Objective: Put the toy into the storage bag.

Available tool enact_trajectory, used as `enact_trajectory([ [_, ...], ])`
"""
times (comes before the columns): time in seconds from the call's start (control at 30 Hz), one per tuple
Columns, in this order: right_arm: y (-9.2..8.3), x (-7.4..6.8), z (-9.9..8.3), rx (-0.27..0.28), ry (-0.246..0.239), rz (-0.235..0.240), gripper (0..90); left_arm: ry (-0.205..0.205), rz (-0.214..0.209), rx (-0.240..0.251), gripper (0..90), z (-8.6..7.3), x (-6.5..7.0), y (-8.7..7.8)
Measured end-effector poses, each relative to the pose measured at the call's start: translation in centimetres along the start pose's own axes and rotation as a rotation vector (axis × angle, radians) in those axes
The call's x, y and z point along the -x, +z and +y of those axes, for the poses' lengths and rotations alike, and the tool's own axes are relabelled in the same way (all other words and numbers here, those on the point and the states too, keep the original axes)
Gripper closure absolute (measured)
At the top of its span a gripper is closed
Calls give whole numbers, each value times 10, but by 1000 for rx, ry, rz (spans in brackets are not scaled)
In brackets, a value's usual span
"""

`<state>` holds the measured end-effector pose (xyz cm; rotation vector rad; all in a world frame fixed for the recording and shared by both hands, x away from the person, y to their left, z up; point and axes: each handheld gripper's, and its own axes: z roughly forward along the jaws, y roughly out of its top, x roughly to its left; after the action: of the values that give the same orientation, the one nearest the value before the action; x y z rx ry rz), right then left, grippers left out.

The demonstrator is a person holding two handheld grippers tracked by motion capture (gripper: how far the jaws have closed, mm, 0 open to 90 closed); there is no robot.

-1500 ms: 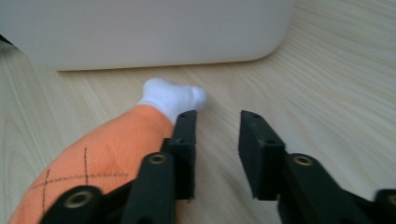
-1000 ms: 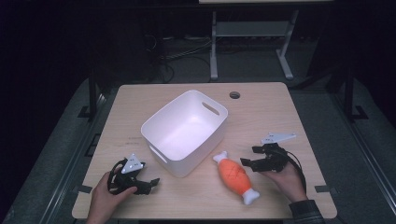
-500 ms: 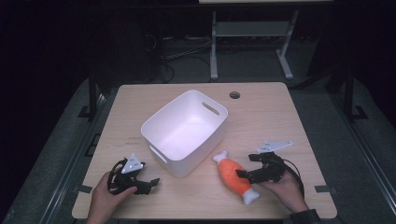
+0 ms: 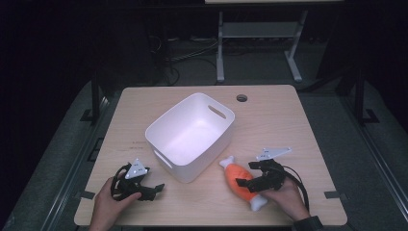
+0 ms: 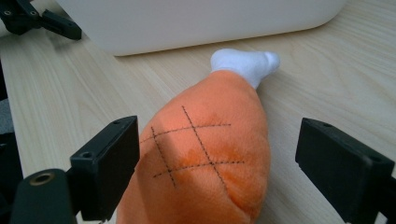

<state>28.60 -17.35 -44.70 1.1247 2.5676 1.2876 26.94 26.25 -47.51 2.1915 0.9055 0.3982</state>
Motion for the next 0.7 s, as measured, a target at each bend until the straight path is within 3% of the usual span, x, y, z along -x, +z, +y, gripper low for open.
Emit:
enact_trajectory([
  [0.7,21,-11,-11,-55,-13,40,136,0,0,0,127,0,0,0],
])
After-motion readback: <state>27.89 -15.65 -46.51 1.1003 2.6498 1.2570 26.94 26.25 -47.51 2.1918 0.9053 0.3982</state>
